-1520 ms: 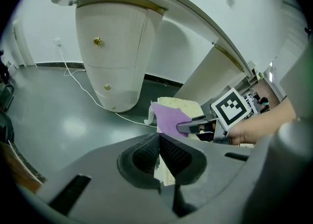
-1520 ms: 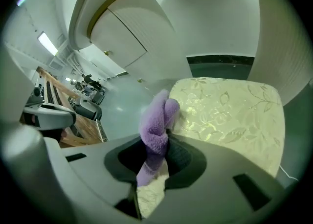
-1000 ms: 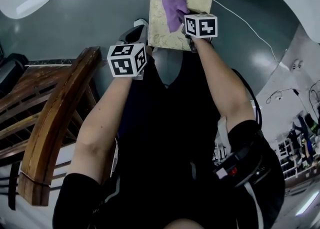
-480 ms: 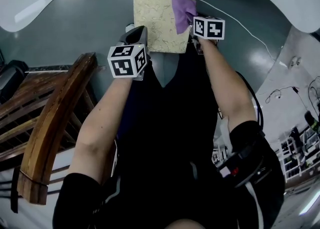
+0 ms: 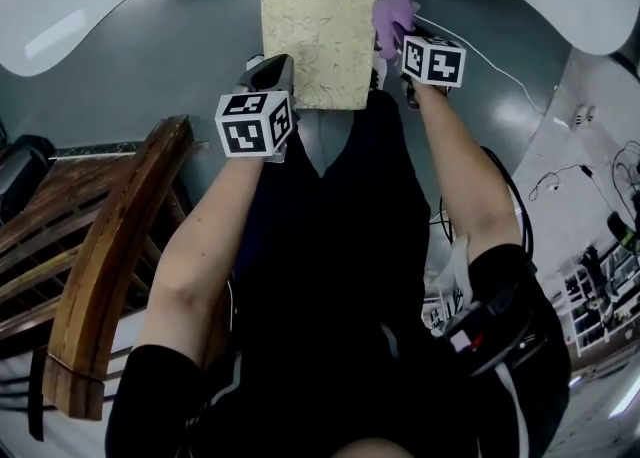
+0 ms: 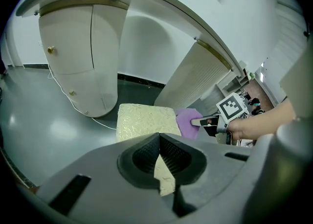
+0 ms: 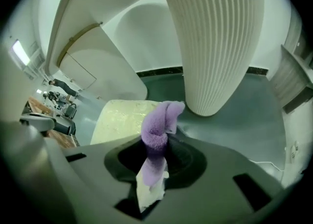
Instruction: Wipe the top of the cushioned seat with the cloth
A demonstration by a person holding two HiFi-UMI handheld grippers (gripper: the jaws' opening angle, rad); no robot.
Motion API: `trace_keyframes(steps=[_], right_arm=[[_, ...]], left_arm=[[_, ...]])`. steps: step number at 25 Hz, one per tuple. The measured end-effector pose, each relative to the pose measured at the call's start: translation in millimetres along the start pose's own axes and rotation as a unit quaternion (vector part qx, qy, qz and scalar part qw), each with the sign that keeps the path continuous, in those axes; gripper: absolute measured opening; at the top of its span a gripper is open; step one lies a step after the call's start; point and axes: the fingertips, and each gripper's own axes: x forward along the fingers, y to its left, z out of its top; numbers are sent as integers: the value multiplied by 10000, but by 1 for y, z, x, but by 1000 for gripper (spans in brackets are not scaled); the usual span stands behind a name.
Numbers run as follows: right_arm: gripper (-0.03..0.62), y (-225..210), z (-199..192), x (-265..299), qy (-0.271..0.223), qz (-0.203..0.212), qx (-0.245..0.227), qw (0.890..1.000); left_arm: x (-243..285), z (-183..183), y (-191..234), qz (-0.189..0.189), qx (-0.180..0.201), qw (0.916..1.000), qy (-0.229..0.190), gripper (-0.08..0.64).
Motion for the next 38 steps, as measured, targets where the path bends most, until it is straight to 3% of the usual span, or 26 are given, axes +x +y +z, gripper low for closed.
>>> trace_keyframes(steps=[4,8,12,16,24,30,38], right_arm=[[97,76,20,2,-136,496,-331,9981],[97,152,33,25,-219,978,-560,9934],[97,209,42,63,-120,1328,-650,9889],[97,247,39,99,35,1475,-762,9861],[94,241,41,124,79,1465,-856,9855],[94,215,40,111,137,1499,-805,9853],[94,157,37,90,104,1491,-702,9863]], left_arm=[[-20,2,18,-76,-34,10000,-49,3],[-36,4,35,-152,161,9996,-146,3],[-43,-1,59,-115,181,9997,-100,3],[-53,-16,94,60,-44,10000,-58,3],[-56,-26,119,256,-299,9992,-83,3],[-41,-20,87,188,-459,9987,-90,3],[-19,1,32,51,-262,9995,-141,3]])
